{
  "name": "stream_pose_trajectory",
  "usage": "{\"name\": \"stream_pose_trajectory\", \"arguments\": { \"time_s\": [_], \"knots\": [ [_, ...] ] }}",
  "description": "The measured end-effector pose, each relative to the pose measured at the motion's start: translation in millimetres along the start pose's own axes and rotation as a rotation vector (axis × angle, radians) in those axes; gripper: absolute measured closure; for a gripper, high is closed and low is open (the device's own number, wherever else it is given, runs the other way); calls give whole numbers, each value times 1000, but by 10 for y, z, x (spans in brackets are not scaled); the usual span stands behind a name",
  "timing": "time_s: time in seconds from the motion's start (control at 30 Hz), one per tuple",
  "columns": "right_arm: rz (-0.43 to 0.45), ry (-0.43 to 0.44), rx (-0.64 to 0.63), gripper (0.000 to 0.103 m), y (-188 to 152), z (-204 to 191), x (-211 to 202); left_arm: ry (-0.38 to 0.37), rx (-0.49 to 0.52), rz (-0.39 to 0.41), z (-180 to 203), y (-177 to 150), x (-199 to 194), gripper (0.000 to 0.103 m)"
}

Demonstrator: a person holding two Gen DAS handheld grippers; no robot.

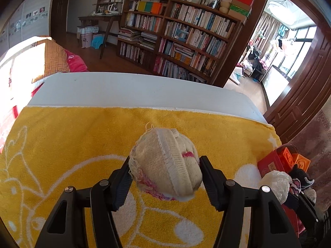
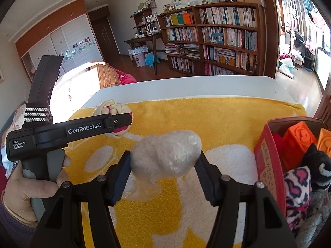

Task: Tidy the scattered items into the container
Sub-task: 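Carry the knit ball and wrapped plush into the tin and release both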

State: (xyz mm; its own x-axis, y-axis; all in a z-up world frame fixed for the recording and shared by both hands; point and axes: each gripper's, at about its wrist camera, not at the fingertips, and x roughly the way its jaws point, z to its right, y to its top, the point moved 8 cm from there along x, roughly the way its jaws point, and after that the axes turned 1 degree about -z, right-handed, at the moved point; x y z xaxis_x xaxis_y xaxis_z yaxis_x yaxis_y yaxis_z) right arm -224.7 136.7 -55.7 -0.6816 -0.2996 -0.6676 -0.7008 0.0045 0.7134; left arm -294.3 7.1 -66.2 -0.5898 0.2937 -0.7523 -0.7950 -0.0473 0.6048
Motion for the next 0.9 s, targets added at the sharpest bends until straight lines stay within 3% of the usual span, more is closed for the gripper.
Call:
{"name": "stream_pose_trajectory", "arguments": {
  "time_s": [0.23,0.53,0.67,0.9],
  "knots": [
    [124,-31,84,38,209,395,-663,-75,85,21,592,-9,-261,39],
    [183,-255,226,38,63,1588,-1494,-235,194,-17,1738,-120,-199,39],
    [201,-293,298,38,-27,1973,-1684,-276,216,-55,2174,-159,-21,39],
    [195,-300,327,38,-115,2231,-1725,-326,246,-118,2703,-266,295,39]
  ]
}}
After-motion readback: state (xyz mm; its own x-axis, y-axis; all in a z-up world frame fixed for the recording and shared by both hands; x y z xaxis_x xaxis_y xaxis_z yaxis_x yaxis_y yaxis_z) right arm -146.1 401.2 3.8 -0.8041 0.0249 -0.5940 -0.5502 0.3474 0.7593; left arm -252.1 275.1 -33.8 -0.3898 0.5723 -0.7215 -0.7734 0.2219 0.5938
